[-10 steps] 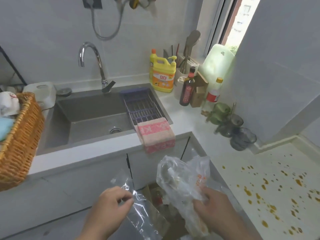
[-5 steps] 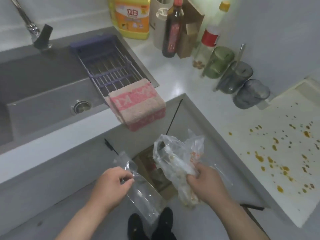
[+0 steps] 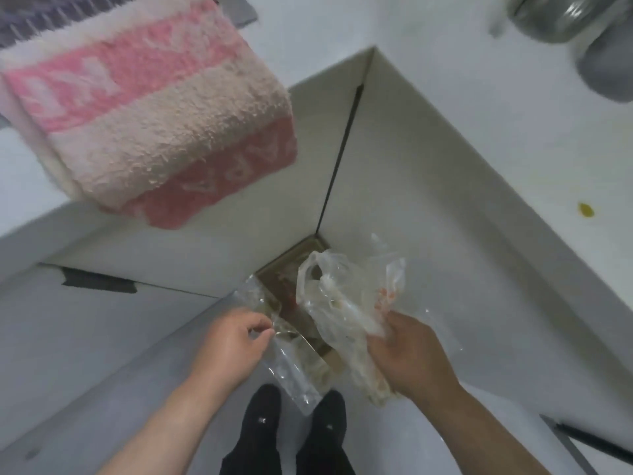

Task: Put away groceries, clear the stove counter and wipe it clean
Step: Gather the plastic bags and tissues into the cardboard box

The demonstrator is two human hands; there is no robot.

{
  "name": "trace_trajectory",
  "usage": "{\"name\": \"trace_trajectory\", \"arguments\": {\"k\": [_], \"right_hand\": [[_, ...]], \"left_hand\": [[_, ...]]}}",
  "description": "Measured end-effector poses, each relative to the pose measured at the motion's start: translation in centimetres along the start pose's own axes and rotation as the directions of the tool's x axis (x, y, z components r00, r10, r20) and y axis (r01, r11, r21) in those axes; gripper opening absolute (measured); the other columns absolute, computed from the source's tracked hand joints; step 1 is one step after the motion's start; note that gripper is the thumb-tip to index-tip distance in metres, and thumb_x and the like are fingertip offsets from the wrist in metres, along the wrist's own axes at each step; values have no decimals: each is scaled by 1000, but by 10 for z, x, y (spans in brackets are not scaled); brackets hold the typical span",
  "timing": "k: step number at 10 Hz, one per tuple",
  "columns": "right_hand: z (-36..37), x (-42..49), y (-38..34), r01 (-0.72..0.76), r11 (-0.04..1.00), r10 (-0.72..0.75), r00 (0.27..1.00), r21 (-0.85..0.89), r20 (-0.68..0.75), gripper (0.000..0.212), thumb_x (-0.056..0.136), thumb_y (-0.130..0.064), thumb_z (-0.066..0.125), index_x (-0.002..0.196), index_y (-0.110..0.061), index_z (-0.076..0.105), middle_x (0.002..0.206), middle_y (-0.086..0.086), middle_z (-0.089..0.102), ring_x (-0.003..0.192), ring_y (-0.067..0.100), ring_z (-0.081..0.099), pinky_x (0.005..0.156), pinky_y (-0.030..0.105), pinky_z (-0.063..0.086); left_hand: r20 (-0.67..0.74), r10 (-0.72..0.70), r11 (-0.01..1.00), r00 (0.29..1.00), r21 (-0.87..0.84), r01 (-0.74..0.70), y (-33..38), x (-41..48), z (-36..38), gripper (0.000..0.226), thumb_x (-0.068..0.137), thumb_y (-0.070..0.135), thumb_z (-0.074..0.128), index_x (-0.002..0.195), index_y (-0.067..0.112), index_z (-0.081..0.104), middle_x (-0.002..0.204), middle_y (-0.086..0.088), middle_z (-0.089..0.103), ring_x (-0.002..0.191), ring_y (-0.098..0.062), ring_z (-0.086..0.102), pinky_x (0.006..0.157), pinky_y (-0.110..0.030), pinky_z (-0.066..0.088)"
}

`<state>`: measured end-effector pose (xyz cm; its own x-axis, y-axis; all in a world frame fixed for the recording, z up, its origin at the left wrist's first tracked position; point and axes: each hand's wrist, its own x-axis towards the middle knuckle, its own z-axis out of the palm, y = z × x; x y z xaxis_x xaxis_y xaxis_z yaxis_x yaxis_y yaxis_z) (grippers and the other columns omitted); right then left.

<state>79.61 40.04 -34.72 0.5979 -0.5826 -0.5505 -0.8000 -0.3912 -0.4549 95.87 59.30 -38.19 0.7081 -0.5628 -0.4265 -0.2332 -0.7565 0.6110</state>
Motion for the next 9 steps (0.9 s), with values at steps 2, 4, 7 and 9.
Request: {"name": "trace_trajectory", "arguments": {"k": [2,4,7,9], "right_hand": [[81,57,41,-134,989,132,990,63,40,23,91,-28,58,110,-16,62,101,0,65,92,19,61,84,27,48],[158,121,72,-162,986,160,986,41,54,12,88,-27,56,95,-18,59,77,-5,59,67,14,56,58,23,45],[239,190,104,-97,989,93,995,107,46,14,87,-26,59,92,-13,59,83,0,62,79,19,63,77,38,56],[276,232,127,-58,992,52,997,109,52,8,87,-25,58,85,-21,52,74,-4,56,72,16,56,66,28,49]], "left_hand": [[56,83,995,995,45,-86,-69,52,69,12,73,34,64,76,26,73,76,9,68,75,-13,62,68,-27,49],[117,73,995,990,59,-81,-121,105,119,29,75,45,50,82,28,72,80,7,71,76,-12,64,72,-32,52],[126,139,986,982,79,-150,-185,156,190,15,86,22,63,76,17,73,75,4,67,72,-11,60,66,-31,52],[115,198,959,973,183,-217,-206,189,219,24,82,26,54,78,13,74,75,-4,67,70,-19,61,64,-36,53]]}}
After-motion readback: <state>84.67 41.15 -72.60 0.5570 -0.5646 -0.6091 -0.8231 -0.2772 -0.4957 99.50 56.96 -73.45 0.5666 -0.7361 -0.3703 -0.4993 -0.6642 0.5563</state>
